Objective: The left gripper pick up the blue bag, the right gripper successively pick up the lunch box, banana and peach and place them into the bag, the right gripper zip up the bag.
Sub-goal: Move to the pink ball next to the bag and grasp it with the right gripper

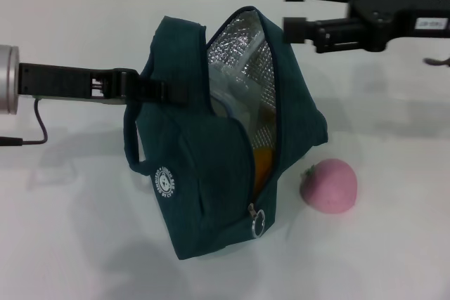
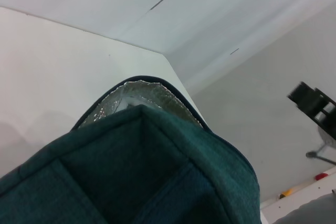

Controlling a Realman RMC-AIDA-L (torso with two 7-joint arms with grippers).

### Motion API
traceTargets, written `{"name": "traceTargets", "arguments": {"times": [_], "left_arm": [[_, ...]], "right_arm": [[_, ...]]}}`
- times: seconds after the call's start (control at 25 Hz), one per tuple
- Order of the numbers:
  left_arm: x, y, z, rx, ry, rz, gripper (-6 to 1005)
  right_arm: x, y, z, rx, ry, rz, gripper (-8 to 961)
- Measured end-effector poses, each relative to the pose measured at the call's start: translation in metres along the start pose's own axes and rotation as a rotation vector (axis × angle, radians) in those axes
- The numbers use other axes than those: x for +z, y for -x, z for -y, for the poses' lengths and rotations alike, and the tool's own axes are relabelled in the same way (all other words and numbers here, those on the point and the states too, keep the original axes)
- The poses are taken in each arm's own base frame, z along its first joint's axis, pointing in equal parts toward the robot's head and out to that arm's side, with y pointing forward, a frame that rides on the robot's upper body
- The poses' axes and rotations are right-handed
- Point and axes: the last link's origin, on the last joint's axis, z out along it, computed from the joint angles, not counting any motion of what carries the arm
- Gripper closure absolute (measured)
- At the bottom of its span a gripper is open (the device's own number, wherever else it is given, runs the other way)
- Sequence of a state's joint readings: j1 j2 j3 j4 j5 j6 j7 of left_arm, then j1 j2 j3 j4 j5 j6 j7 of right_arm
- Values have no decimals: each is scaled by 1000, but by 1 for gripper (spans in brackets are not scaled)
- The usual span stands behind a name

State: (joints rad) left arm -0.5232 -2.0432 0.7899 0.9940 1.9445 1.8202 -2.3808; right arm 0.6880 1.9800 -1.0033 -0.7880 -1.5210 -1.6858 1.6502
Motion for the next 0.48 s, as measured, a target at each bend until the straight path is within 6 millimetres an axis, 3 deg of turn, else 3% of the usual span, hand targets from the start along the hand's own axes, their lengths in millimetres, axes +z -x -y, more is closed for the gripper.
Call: {"name": "traceTargets", "arguments": {"times": [0.28, 0.48], "left_arm": [[-5, 9, 11, -2, -32, -24, 960], [-4, 18, 20, -21, -21, -49, 960]], "right_arm": [[-23, 16, 5, -47, -173, -416, 69], [-27, 21, 1, -11, -244, -660, 71]]}}
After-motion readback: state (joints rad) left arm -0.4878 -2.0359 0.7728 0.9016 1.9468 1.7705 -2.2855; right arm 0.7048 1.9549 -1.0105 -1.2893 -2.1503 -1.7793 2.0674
